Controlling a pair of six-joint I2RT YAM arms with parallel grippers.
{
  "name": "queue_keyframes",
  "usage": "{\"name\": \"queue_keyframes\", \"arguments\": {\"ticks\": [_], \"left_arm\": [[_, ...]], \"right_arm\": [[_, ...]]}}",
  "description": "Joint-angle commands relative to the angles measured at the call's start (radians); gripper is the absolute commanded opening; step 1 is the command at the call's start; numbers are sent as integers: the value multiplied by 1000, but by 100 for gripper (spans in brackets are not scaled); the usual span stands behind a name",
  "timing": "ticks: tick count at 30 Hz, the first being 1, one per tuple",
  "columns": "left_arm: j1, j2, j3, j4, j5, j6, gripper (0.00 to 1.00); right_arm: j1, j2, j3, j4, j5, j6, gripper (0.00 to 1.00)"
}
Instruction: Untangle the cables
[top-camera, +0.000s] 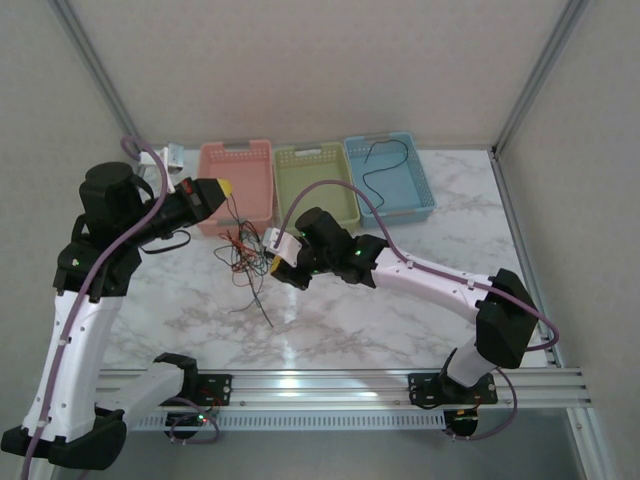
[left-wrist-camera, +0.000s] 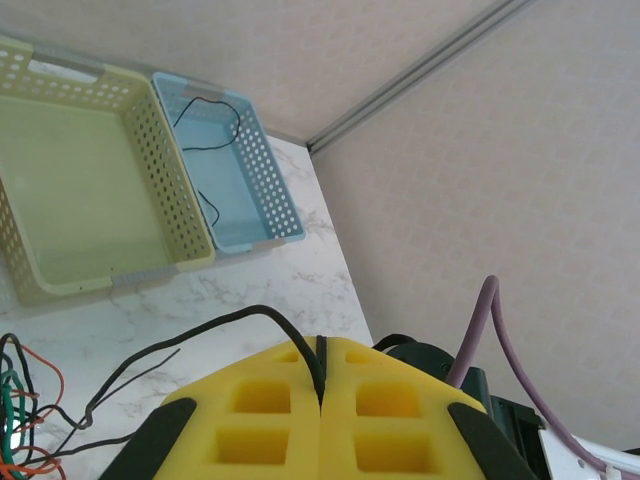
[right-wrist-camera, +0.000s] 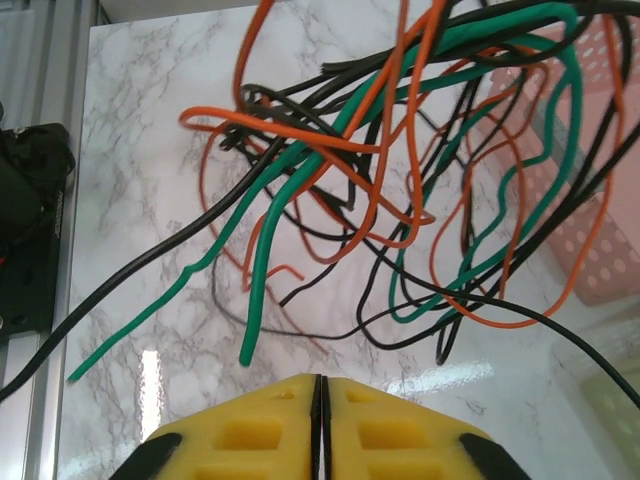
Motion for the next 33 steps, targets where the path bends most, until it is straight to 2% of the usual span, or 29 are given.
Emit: {"name": "queue_keyframes", "arguments": {"ticks": [1, 3, 5, 8, 13, 18, 22, 23, 24, 25, 26, 29, 33], "left_arm": [[-10, -12, 41, -7, 4, 22, 0], [-10, -13, 37, -7, -3, 20, 0], [-10, -12, 32, -7, -10, 20, 0], [-10, -13, 24, -11, -16, 26, 0], [-10, -13, 19, -15, -10, 25, 0], [-10, -17, 15, -7, -15, 18, 0], [-10, -15, 23, -12, -7, 24, 0], [-10, -15, 29, -18, -5, 29, 0], [-10, -12, 36, -28, -5, 36, 0], [-10, -10, 43, -35, -1, 42, 0], [-10, -8, 47, -40, 2, 44, 0], [-10, -5, 54, -44, 8, 46, 0], [-10, -9, 54, -43, 5, 46, 0]], "right_arm": [[0, -1, 3, -10, -11, 4, 7], [0, -14, 4, -5, -33, 23, 10], [0, -32, 3, -1, -56, 41, 24], [0, -68, -5, 4, -56, 61, 34], [-7, -131, -18, 42, -63, 111, 37], [-4, -101, 43, 62, -161, 188, 36], [-9, -86, 58, 47, -94, 137, 35], [-15, -89, 57, 42, -89, 125, 37], [-26, -89, 61, 33, -89, 117, 43], [-40, -81, 74, 7, -90, 108, 54], [-50, -64, 99, -41, -96, 80, 57], [-54, -1, 175, -202, -32, -9, 58], [-55, 44, 164, -218, 13, -43, 57]]}}
